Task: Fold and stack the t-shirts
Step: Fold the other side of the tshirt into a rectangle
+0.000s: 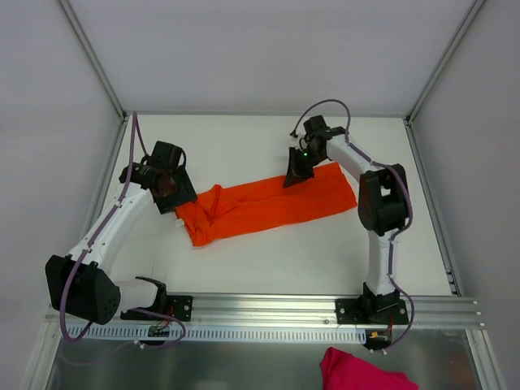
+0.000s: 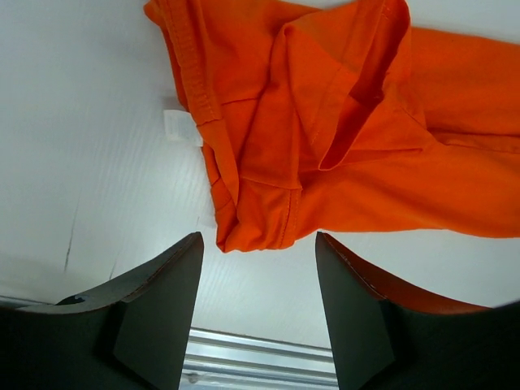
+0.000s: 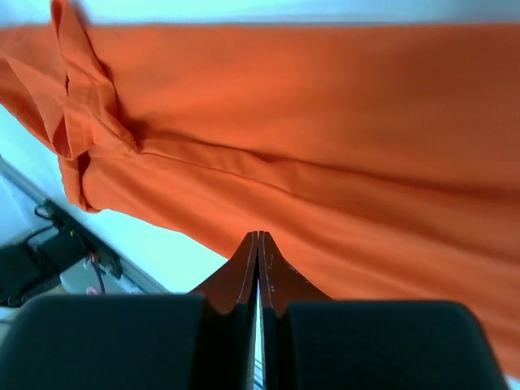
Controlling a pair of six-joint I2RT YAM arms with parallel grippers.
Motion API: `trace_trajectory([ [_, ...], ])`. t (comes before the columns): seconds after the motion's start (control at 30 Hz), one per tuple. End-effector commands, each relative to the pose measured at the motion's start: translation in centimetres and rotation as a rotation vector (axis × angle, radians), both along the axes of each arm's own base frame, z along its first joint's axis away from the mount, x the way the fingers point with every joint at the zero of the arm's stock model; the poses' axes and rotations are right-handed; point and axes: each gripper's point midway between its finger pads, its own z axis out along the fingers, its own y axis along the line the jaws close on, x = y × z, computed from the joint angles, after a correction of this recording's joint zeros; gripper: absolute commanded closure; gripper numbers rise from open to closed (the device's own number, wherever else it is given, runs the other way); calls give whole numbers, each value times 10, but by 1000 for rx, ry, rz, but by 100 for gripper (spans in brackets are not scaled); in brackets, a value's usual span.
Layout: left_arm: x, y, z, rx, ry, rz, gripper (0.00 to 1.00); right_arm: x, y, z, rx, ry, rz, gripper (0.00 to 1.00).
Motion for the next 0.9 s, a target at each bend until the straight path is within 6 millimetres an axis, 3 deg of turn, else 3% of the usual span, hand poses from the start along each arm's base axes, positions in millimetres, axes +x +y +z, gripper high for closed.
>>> trace_trajectory([
  [0.0,0,-19,-2,-106,7,-25,42,-21,36,-23,56,152,118,99],
  [0.1,-9,-32,-16,-140,75,-51,42,-6,34,-48,-40,129,128,99],
  [0.27,-31,-56,-44,-190,219,-138,42,2,18,-72,-160,112,90,99],
  [0.43,-57,-68,-62,-151,363,-245,44,13,-14,-76,-344,45,75,99],
  [0.57,-65,-70,-60,-129,378,-286,44,31,-53,-77,-571,-32,26,99],
  [0.67,-69,-70,-57,-133,378,-302,44,40,-69,-78,-666,-59,-6,99],
  [0.73,-70,-69,-56,-127,369,-301,44,44,-75,-77,-706,-74,-20,99],
  [0.87,-67,-63,-61,-70,341,-269,45,46,-68,-72,-672,-81,-24,99],
])
